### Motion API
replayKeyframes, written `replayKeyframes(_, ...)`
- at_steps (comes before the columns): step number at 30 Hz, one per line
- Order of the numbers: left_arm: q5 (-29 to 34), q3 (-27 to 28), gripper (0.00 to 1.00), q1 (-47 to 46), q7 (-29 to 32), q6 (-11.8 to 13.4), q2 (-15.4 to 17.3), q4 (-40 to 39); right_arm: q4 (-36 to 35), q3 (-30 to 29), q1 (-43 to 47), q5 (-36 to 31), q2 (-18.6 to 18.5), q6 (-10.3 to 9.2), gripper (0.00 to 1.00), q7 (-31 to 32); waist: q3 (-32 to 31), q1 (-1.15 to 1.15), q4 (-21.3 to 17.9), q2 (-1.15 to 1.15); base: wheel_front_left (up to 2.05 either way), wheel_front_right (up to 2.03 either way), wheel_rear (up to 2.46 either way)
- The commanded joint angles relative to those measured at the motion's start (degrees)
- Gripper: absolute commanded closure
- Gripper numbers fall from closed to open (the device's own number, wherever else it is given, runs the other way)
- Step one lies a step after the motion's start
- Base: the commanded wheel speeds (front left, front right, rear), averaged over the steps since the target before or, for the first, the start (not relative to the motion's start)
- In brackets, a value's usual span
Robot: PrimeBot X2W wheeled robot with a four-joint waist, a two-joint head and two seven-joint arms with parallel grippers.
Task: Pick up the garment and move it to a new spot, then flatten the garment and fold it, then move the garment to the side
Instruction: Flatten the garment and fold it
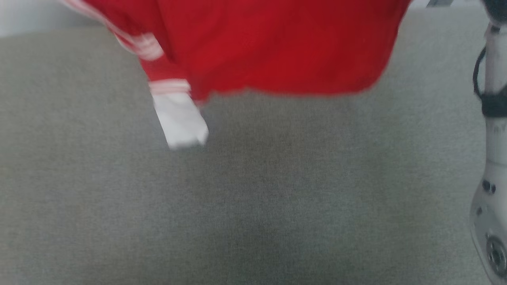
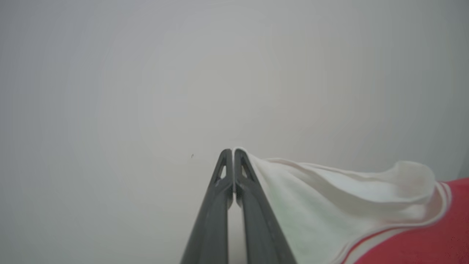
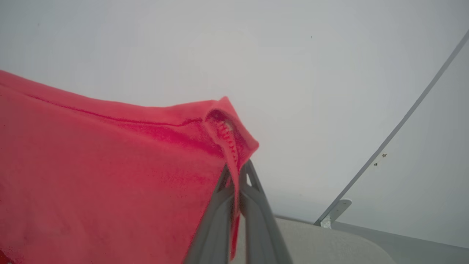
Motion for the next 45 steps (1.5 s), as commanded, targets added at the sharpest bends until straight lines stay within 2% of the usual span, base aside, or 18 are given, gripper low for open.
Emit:
replayKeyframes(1, 1.8, 0.6, 1.0, -3.7, -4.2, -0.5, -1.0, 2.5, 2.8, -2.4, -3.5, -3.6, 1.5, -0.13, 1.0, -4.9, 6.1, 0.0, -0.3, 0.0, 0.0, 0.0, 0.0)
replayKeyframes(8, 6.7, 1.4, 1.0, -14.6, -19.4, -1.3, -3.6, 8.8, 10.2, -8.8, -12.7, -14.7, 4.2, -0.13, 1.0, -22.8, 12.7, 0.0, 0.2, 0.0, 0.0, 0.0, 0.0)
replayKeyframes(12, 8.4, 3.0, 1.0, -17.0, -22.8, -1.9, -4.7, 9.4, 13.0, -9.7, -15.7, -20.1, 4.6, -0.13, 1.0, -31.5, 14.7, 0.0, 1.1, 0.0, 0.0, 0.0, 0.0)
replayKeyframes(14, 9.1, 3.9, 1.0, -15.7, -23.0, -2.4, -4.5, 7.9, 15.4, -9.3, -15.6, -21.2, 4.6, -0.13, 1.0, -33.3, 15.2, 0.0, 1.6, 0.0, 0.0, 0.0, 0.0)
replayKeyframes(18, 9.4, 4.2, 1.0, -10.7, -23.1, -2.7, -3.7, 7.0, 19.9, -7.9, -13.8, -20.8, 4.7, -0.13, 1.0, -33.0, 15.1, 0.0, 2.4, 0.0, 0.0, 0.0, 0.0)
replayKeyframes(21, 7.4, 1.0, 1.0, -4.3, -22.9, -2.8, -4.3, 6.0, 23.8, -7.8, -11.5, -20.3, 4.5, -0.13, 1.0, -32.0, 14.2, 0.0, 3.5, 0.0, 0.0, 0.0, 0.0)
replayKeyframes(30, -6.0, -8.3, 1.0, 12.8, -9.5, -2.8, 0.8, -1.0, 30.2, -6.3, -2.7, -16.0, 4.5, -0.13, 1.0, -28.6, 10.3, 0.0, 5.5, 0.0, 0.0, 0.0, 0.0)
replayKeyframes(38, -16.2, -11.8, 1.0, 26.1, 2.2, -2.6, 6.5, -9.1, 29.1, -0.3, 6.5, -9.7, 4.6, -0.13, 1.0, -23.4, 5.8, 0.0, 5.8, 0.0, 0.0, 0.0, 0.0)
replayKeyframes(42, -19.4, -13.4, 1.0, 32.7, 6.3, -0.4, 9.5, -15.7, 24.9, 4.3, 13.3, -4.9, 3.1, -0.13, 1.0, -20.0, 3.8, 0.0, 5.8, 0.0, 0.0, 0.0, 0.0)
replayKeyframes(45, -22.0, -14.3, 1.0, 37.7, 8.8, 2.9, 12.8, -22.3, 19.3, 8.1, 19.4, -0.7, 1.3, -0.13, 1.0, -17.0, 2.6, 0.0, 5.7, 0.0, 0.0, 0.0, 0.0)
